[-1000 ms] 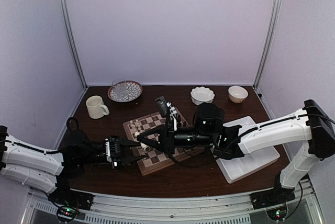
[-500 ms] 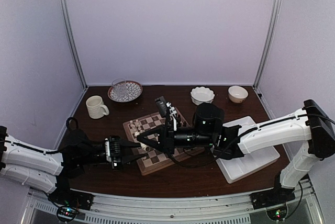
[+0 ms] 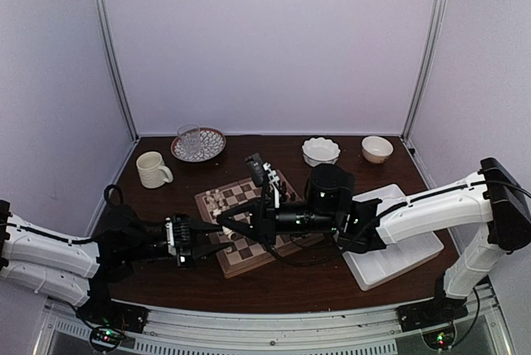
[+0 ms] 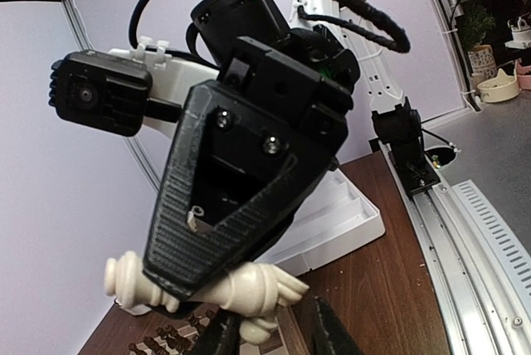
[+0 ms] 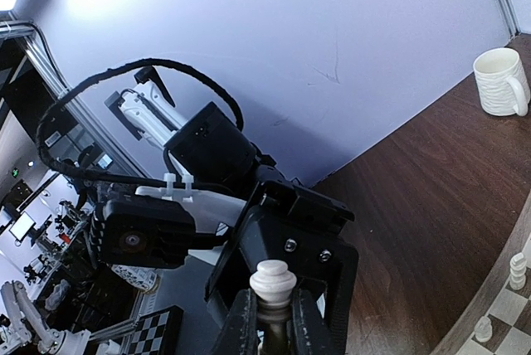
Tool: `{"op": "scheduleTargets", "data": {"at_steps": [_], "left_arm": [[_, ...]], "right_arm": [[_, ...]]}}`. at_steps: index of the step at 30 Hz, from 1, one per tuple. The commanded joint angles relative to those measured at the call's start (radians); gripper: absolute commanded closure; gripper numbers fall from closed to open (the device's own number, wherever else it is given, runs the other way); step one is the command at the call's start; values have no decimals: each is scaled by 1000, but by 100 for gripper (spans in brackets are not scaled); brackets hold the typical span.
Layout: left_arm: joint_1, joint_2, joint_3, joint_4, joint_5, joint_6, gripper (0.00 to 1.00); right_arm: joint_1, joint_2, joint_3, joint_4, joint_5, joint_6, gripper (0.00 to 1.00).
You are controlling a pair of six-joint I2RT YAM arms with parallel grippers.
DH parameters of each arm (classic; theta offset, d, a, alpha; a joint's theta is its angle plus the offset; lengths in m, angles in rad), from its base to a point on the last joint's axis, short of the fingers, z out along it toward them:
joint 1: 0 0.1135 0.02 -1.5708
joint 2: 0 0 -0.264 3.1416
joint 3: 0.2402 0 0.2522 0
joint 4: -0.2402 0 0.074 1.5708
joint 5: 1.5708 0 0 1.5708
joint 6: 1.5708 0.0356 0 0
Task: Set up the chess pieces on the board
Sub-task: Pass from the right arm to the left
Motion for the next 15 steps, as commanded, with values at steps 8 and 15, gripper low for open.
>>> {"op": "scheduleTargets", "data": {"at_steps": [8,15], "left_arm": [[-6,-9,34,-10,-20,-18,82],[-6,-15,41,-38,-37,-17,84]], "right_arm": [[6,4,2,21,31,-30,100],[6,-6,-7,22,39,-35,100]]}}
